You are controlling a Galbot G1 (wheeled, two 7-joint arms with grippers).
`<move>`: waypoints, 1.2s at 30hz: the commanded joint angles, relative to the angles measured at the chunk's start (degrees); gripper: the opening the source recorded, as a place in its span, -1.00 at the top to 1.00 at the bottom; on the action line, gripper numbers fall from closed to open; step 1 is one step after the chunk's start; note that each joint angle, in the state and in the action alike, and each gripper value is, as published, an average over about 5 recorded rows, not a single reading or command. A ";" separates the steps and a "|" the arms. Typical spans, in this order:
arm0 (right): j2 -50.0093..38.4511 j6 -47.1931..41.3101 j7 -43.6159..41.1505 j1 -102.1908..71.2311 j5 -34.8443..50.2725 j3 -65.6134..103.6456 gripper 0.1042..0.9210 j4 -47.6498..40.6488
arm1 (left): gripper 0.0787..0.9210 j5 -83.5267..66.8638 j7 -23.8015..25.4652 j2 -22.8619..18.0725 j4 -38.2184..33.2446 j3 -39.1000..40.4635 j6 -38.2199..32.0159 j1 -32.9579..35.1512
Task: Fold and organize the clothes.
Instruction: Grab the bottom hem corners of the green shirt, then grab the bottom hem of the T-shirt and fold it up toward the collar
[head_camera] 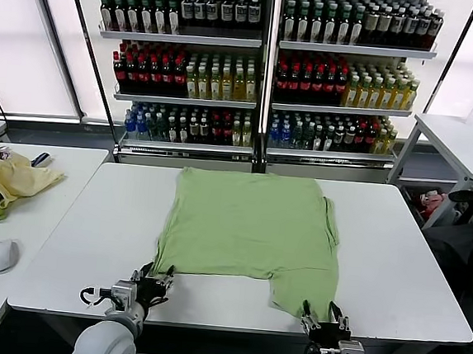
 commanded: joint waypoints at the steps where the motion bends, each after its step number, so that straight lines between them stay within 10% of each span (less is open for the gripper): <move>1: 0.12 -1.18 0.35 -0.28 1.62 -0.21 0.16 -0.46 | 0.11 -4.07 -0.65 0.44 0.67 -0.17 0.82 0.20; 15: -1.07 2.64 -2.79 -0.22 1.88 2.36 0.83 2.29 | 0.96 -4.37 1.36 2.01 -4.61 -1.25 -3.96 2.09; 36: -9.09 6.43 -5.02 22.71 3.50 1.24 0.95 -5.98 | 0.98 -6.52 2.81 6.60 2.44 0.54 -6.50 -10.30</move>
